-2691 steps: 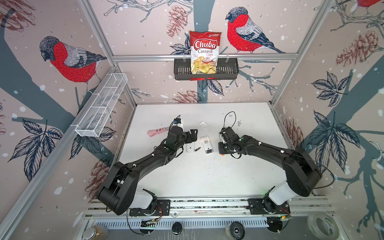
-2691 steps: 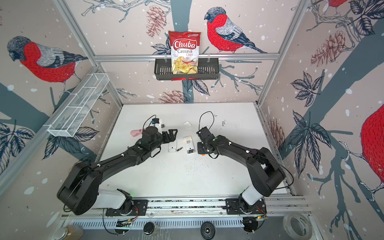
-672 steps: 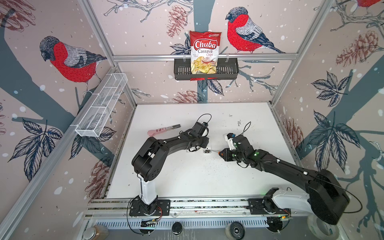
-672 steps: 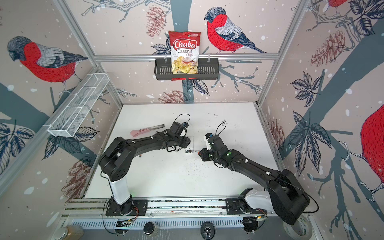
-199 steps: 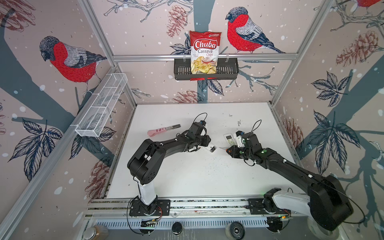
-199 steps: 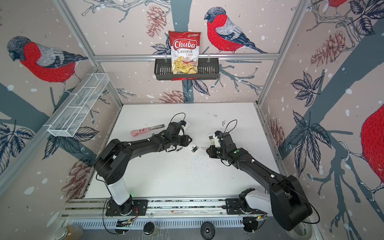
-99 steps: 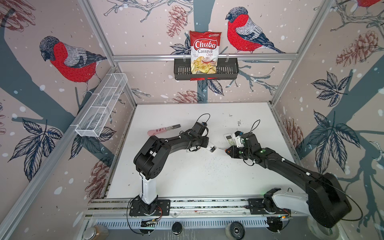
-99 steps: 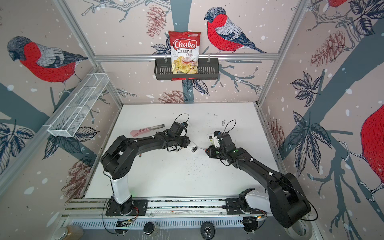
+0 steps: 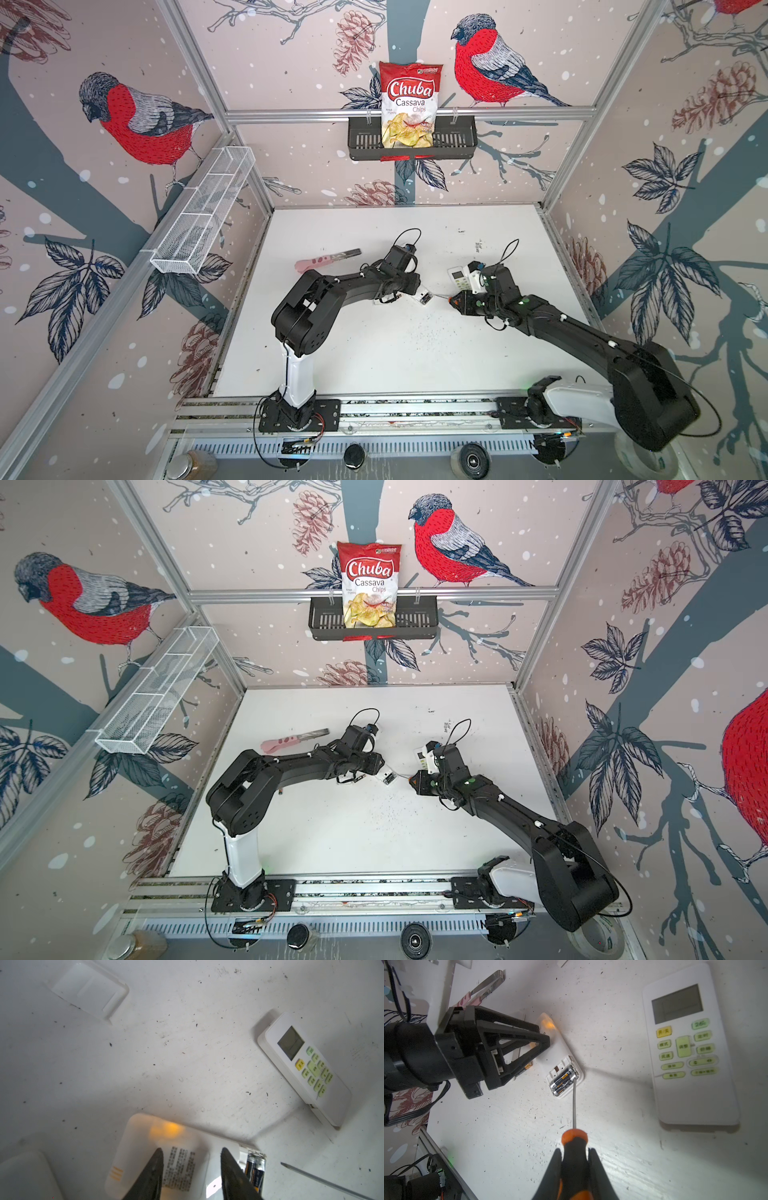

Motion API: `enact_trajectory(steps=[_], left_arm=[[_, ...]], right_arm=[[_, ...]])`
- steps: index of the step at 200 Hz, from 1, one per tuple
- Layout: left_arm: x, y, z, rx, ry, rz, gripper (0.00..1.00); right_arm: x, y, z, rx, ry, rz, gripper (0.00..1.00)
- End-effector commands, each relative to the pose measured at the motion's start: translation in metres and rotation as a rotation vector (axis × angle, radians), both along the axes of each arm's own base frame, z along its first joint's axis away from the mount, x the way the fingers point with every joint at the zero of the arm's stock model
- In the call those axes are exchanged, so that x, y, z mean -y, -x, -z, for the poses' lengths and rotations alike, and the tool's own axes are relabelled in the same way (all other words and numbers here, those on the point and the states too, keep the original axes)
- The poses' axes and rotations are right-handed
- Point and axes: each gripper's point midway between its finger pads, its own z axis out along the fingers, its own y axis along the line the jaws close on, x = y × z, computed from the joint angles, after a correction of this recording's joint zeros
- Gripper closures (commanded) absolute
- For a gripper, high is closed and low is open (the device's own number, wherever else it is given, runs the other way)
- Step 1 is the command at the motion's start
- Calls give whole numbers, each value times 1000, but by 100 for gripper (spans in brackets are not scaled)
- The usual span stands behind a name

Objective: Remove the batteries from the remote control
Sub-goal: 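Pry the first battery out with the screwdriver tip in the right gripper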

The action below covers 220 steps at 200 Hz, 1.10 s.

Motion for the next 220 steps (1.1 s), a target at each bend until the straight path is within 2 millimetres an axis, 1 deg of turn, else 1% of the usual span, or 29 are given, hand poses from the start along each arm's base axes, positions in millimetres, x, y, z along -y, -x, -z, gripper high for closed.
enact_trajectory(steps=[1, 7, 54, 103, 152, 220], left_arm=[[-15, 20, 21, -91, -68, -2, 53], [-16, 21, 22, -92, -71, -2, 53], [-16, 27, 25, -97, -72, 0, 53], [-15, 30, 28, -104, -69, 5, 53], [-15, 31, 29, -106, -65, 5, 53], [-15, 32, 29, -107, -61, 5, 53]], right_arm=[[-6, -2, -6, 19, -31, -9, 96], [-7, -2, 2, -2, -20, -13, 96], [-14, 1, 10, -17, -13, -29, 96], [-20, 3, 9, -15, -19, -41, 97], [-22, 6, 16, -28, -11, -51, 97], [-27, 6, 15, -16, -41, -55, 97]])
